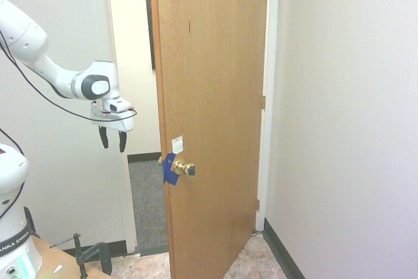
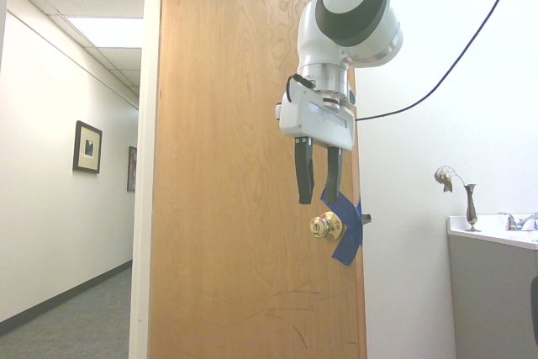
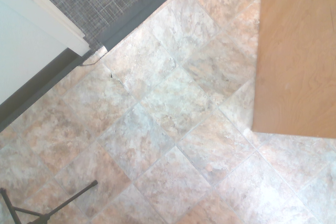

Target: Shut the door

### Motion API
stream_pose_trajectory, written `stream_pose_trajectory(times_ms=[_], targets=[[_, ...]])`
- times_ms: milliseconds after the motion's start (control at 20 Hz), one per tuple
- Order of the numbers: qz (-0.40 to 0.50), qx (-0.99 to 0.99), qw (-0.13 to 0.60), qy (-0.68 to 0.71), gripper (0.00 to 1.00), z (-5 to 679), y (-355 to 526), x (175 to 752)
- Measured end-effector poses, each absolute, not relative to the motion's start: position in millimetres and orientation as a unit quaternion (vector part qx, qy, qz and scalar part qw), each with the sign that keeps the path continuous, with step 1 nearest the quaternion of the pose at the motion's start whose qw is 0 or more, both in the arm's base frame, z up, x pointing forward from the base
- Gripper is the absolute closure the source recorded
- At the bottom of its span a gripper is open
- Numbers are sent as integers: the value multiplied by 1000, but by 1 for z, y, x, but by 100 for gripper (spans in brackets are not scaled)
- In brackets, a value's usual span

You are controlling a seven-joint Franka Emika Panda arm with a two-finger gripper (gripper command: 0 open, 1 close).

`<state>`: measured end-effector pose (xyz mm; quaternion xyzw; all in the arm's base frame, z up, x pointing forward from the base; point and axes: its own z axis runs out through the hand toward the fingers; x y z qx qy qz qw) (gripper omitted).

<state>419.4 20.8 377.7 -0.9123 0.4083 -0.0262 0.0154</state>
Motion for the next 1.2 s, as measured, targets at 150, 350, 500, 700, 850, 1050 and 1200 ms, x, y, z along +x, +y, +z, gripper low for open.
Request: stream_pose_trajectory(times_ms=[150,350,500,700,850,1050,1200], targets=[[-27,-910,17,413,0,379,18,419],[-40,-899,21,435,0,394,-6,417],[-49,-884,22,465,0,415,-26,407],[-56,-848,28,526,0,425,-72,391],[-53,-816,33,574,0,424,-120,378],[-49,-782,41,620,0,420,-166,362],[-48,-765,45,640,0,418,-186,354]])
